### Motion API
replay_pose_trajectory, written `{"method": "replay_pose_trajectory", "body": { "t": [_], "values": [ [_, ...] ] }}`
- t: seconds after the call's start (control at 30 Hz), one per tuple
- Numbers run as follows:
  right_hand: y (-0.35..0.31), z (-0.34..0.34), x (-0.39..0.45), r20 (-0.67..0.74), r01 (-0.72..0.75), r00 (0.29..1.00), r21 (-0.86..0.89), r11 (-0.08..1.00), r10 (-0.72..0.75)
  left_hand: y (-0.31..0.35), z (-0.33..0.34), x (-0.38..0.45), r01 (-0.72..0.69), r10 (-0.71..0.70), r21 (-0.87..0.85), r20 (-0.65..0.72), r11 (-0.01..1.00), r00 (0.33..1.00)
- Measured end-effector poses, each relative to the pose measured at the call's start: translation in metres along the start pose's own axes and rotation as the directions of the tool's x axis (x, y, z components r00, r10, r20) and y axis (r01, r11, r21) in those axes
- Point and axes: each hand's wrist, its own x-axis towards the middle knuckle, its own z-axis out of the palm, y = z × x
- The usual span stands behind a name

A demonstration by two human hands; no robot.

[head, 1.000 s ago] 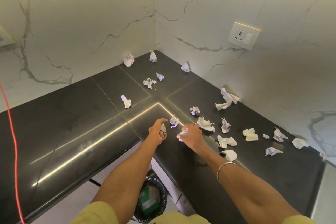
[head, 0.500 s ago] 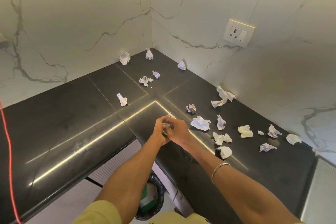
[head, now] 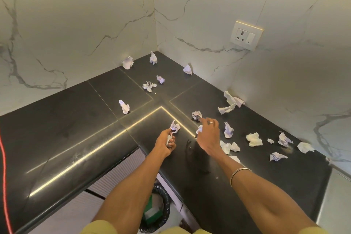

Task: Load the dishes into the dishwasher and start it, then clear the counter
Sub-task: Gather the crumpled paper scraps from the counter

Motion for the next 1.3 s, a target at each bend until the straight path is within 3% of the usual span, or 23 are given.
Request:
{"method": "replay_pose_trajectory", "body": {
  "t": [0.07,0.13,0.4,0.63,0.77,0.9,1.0,1.1,1.3],
  "values": [
    [0.014,-0.001,0.001,0.159,-0.047,0.986,-0.009,0.999,0.048,-0.006,0.000,-0.001,0.013,-0.013,-0.026,-0.013,1.000,1.000],
    [0.022,0.004,0.000,0.232,-0.026,0.972,-0.044,0.999,0.035,-0.013,0.000,0.000,0.016,-0.017,-0.034,-0.021,0.999,1.000],
    [0.026,0.005,-0.001,0.213,0.038,0.977,-0.139,0.990,-0.008,-0.021,0.001,0.000,-0.029,0.028,-0.054,-0.032,0.998,0.999],
    [0.012,-0.008,0.003,0.384,-0.105,0.917,-0.029,0.994,0.108,-0.020,0.007,-0.005,-0.049,0.049,0.002,-0.034,0.999,0.998],
    [-0.003,-0.014,0.001,0.357,-0.155,0.931,0.195,0.968,0.078,-0.025,0.011,-0.007,-0.071,0.072,0.020,-0.049,0.997,0.996],
    [-0.024,-0.020,-0.006,0.328,-0.113,0.945,0.336,0.935,-0.004,-0.034,0.019,-0.012,-0.115,0.114,-0.018,-0.051,0.993,0.992],
    [-0.028,-0.022,-0.014,0.357,-0.085,0.933,0.321,0.943,-0.037,-0.038,0.025,-0.013,-0.112,0.112,-0.014,-0.020,0.994,0.994],
    [-0.027,-0.022,-0.023,0.402,-0.064,0.913,0.300,0.952,-0.065,-0.043,0.034,-0.019,-0.076,0.074,0.016,0.124,0.997,0.989],
    [-0.006,-0.025,-0.036,0.239,-0.031,0.971,0.197,0.980,-0.018,-0.061,0.046,-0.027,0.048,-0.067,0.097,0.194,0.994,0.979]
  ]
}}
